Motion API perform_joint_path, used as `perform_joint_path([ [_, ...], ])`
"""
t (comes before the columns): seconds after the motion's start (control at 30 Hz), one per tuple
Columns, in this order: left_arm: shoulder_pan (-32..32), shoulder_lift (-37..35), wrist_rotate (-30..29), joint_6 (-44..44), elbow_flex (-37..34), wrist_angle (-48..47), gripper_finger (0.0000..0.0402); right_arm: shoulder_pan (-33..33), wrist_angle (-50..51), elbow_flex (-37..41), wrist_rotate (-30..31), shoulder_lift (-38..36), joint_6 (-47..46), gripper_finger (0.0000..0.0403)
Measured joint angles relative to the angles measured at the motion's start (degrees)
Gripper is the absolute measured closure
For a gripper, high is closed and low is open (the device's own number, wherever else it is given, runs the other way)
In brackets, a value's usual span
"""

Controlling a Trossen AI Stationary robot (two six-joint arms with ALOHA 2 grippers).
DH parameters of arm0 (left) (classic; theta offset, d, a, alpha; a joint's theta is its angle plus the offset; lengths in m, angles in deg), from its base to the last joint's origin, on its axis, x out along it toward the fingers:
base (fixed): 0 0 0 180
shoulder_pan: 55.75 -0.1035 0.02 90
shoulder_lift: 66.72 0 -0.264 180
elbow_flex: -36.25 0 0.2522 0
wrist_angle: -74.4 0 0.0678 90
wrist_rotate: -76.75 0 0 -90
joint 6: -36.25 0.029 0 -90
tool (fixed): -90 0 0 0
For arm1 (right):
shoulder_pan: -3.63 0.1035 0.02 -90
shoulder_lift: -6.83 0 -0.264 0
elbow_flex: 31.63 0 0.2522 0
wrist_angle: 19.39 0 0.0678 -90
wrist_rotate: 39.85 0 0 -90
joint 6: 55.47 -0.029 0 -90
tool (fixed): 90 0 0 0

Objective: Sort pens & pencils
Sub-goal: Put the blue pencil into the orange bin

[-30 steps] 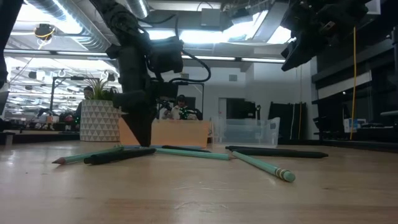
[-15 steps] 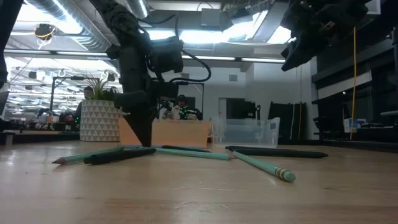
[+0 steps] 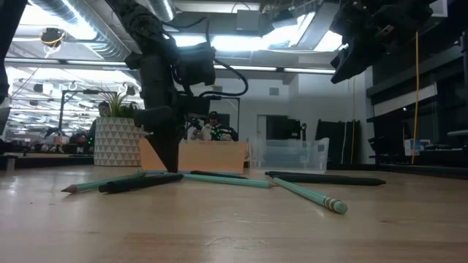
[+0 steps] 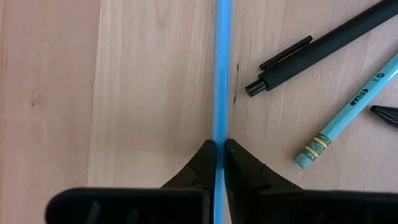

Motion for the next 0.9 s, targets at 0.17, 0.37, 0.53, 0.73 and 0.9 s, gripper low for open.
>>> perform_joint_path([
  [0.17, -0.6, -0.65, 0.53, 0.02, -0.15, -0.2, 0.039, -0.01, -0.02, 0.0, 0.0, 0.0, 0.0, 0.0363],
  [0.37, -1.07, -3.1, 0.26, 0.02, -0.52, -1.33, 0.0391, 0.01, 0.0, 0.0, -0.01, 0.0, 0.0, 0.0363],
  [0.53, -1.11, -3.74, -0.2, 0.26, -0.41, -1.28, 0.0391, -0.02, -0.02, 0.0, 0.01, 0.0, 0.0, 0.0363],
  [0.73, -1.13, -3.91, -0.35, 0.48, -0.27, -1.31, 0.0391, -0.01, -0.02, 0.0, 0.01, 0.0, 0.0, 0.0363],
  [0.9, -1.42, -4.48, -1.92, 1.44, 3.64, -6.64, 0.0391, 0.01, -0.02, 0.0, 0.01, 0.0, 0.0, 0.0363],
])
